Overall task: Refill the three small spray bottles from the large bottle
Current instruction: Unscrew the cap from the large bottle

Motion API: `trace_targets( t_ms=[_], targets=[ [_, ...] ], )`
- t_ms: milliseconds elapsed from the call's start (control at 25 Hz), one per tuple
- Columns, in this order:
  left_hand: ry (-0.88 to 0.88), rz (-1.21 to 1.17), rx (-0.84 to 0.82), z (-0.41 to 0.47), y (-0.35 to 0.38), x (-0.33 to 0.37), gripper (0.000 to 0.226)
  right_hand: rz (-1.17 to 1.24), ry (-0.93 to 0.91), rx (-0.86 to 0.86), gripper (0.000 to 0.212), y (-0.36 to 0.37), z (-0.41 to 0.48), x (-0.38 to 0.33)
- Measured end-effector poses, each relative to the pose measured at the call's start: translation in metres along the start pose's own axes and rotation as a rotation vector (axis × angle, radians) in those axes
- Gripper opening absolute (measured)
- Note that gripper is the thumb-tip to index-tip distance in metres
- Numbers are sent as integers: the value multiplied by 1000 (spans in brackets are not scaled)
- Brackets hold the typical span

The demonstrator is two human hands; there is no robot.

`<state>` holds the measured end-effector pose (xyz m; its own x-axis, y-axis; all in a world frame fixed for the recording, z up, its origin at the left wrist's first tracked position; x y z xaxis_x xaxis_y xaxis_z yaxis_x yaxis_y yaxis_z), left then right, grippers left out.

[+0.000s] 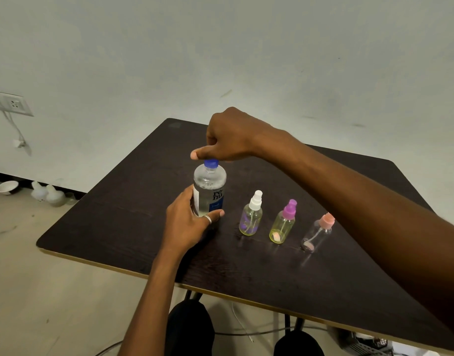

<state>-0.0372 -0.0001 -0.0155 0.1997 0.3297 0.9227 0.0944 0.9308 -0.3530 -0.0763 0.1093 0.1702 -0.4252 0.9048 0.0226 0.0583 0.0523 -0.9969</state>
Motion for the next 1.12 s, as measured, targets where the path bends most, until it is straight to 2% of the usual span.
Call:
trace_targets(
  t_ms=[120, 360, 640, 880, 1120],
  targets=[
    [1, -4, -4, 1, 1, 0, 71, 31, 39, -12, 46, 4, 3, -5],
    [9, 4, -4, 0, 0, 0, 66, -6, -101, -86, 24, 2, 1, -9],
    [15, -2, -9, 0, -1, -1, 69, 7, -168, -80, 29, 2, -4, -9],
    [1, 1, -11, 1, 0, -2, 69, 29, -17, 28, 51, 2, 1, -1],
    [4, -2, -4, 2, 0, -5, 71, 4, -2, 3, 35, 7, 3, -8]
  ],
)
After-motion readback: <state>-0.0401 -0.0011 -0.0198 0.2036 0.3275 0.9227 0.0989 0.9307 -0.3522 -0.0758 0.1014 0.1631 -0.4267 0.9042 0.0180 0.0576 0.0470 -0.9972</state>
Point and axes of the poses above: each hand's wrist, its own z-axis towards the middle knuckle, its own y-axis out of the palm, x = y × z, the point moved 3 cm from there along z, towards the middle knuckle, and after that the axes turned 7 degrees about -x, right-handed, at the moved point
